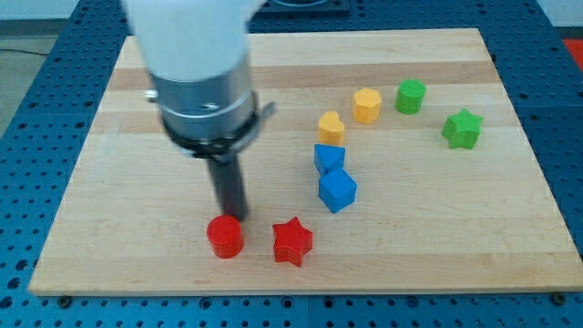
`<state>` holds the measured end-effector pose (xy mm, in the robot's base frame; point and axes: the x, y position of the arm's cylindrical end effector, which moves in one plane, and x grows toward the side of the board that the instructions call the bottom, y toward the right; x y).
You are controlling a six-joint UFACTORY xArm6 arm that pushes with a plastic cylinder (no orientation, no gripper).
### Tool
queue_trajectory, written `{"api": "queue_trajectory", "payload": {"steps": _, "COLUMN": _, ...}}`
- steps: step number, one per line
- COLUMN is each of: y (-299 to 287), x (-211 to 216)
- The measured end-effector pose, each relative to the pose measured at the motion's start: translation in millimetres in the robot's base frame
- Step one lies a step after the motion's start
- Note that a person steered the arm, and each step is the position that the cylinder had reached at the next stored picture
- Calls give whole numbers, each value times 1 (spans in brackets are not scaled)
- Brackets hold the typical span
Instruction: Slide the red circle towards the left side
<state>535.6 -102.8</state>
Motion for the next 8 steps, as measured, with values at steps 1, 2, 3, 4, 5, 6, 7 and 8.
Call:
{"api": "queue_trajectory", "payload": {"steps": 1, "y": -60, "x": 7}}
{"api": "queue_trajectory", "payload": {"steps": 2, "y": -78, "x": 57}}
{"api": "queue_trajectory", "payload": {"steps": 3, "y": -55, "x": 83}}
{"api": "queue_trajectory", "payload": {"steps": 4, "y": -2, "x": 66}}
{"api": "queue_trajectory", "payload": {"steps": 5, "y": 64, "x": 56}}
{"api": "queue_trajectory", "payload": {"steps": 6, "y": 61, "x": 14}}
{"api": "queue_trajectory", "payload": {"steps": 7, "y": 10, "x": -10}}
{"api": "queue_trajectory", "payload": {"steps": 8, "y": -18, "x": -17}}
